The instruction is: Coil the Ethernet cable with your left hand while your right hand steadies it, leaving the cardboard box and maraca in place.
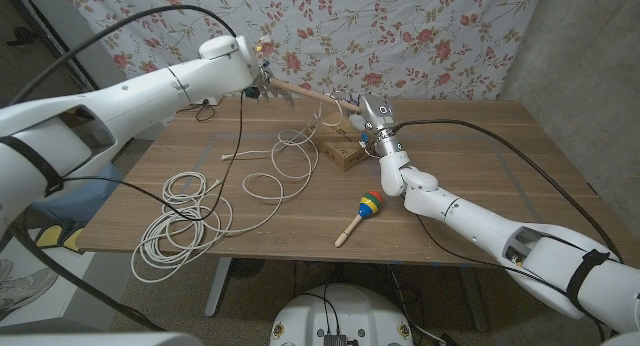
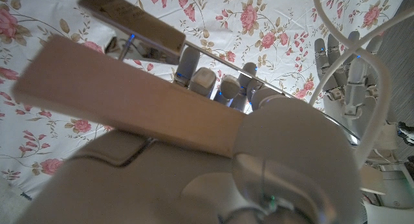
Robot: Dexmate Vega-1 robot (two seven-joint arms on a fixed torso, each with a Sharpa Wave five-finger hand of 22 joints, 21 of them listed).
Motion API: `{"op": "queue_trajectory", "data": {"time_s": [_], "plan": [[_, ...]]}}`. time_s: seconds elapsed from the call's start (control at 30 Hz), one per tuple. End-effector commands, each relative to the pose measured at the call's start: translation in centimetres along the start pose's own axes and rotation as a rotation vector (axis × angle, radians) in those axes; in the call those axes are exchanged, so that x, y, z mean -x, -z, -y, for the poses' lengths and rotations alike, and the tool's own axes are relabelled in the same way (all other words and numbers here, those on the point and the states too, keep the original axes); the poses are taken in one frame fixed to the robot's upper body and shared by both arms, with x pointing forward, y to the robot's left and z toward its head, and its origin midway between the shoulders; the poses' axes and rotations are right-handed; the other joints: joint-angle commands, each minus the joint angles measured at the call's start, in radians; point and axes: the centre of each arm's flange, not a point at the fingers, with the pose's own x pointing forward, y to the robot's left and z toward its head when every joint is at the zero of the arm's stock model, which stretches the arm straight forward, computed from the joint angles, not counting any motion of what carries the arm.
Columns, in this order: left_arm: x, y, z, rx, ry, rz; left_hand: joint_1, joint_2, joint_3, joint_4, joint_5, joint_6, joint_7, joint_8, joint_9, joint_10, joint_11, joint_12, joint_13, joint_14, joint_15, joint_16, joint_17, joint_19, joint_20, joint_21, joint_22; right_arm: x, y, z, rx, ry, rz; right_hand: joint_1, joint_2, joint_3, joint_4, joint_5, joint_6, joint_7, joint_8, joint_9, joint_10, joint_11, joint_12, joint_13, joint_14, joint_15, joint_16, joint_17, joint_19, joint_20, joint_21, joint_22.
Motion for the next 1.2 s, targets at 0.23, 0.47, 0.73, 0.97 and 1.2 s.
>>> {"op": "queue_trajectory", "data": {"time_s": [0.23, 0.47, 0.73, 0.97, 1.2], "plan": [[-2.2, 2.1, 3.4, -0.062, -0.231, 0.210, -0.010, -0.066, -0.094, 0.006, 0.069, 0.013, -0.041, 0.020, 0.000, 0.053, -0.029, 0.038, -0.004, 0.031, -0.037, 0.028, -0.019, 0.056, 0.000, -0.015, -0.003, -1.2, -0.2, 0.5, -0.104, 0.004, 0.001, -0.029, 0.043, 0.036, 0.031, 0.003, 0.013, 0.007, 0.008, 0.001, 0.005, -0.003, 0.001, 0.012, 0.001, -0.090, 0.006, 0.003, -0.003, -0.098, 0.004, 0.003], [-4.2, 2.7, 5.7, 0.086, -0.174, 0.314, 0.027, -0.044, -0.142, 0.004, 0.145, 0.140, -0.085, 0.059, 0.000, 0.172, -0.077, 0.079, -0.010, 0.101, -0.089, 0.055, -0.039, 0.112, -0.013, -0.024, -0.002, -1.8, -1.4, 1.0, -0.154, 0.011, 0.030, -0.029, 0.043, 0.038, 0.030, 0.003, 0.011, 0.008, 0.012, 0.002, 0.010, -0.001, -0.005, 0.003, 0.001, -0.090, 0.006, 0.003, -0.004, -0.096, 0.005, 0.004], [-6.2, 1.5, 8.3, 0.164, -0.125, 0.412, 0.054, -0.041, -0.161, 0.001, 0.172, 0.133, -0.094, 0.042, -0.003, 0.191, -0.088, 0.078, -0.014, 0.113, -0.094, 0.057, -0.050, 0.127, -0.014, -0.031, -0.001, -2.3, -2.2, 0.9, -0.163, 0.011, 0.043, -0.030, 0.043, 0.039, 0.031, 0.002, 0.011, 0.008, 0.011, -0.003, 0.009, 0.001, -0.004, 0.004, 0.001, -0.090, 0.006, 0.003, -0.002, -0.097, 0.005, 0.003], [-7.1, 0.4, 10.8, 0.288, -0.170, 0.500, 0.057, -0.034, -0.185, 0.010, 0.193, 0.085, -0.081, 0.018, -0.004, 0.178, -0.085, 0.066, -0.016, 0.131, -0.103, 0.062, -0.057, 0.149, -0.014, -0.033, 0.000, -2.4, -2.5, 0.8, -0.160, 0.008, 0.052, -0.031, 0.043, 0.040, 0.031, 0.002, 0.010, 0.009, 0.014, -0.003, 0.006, -0.001, 0.005, 0.018, 0.001, -0.090, 0.006, 0.003, -0.003, -0.098, 0.005, 0.003], [-8.1, -1.6, 12.3, 0.295, -0.132, 0.536, 0.108, 0.099, -0.160, 0.037, 0.223, 0.156, -0.084, 0.039, -0.006, 0.244, -0.099, 0.078, -0.023, 0.180, -0.121, 0.079, -0.064, 0.176, -0.023, -0.030, 0.005, -2.4, -2.9, 0.9, -0.160, 0.016, 0.069, -0.031, 0.043, 0.041, 0.031, 0.002, 0.010, 0.010, 0.016, -0.004, 0.007, -0.001, -0.001, 0.007, 0.002, -0.090, 0.006, 0.003, -0.003, -0.098, 0.005, 0.003]]}}
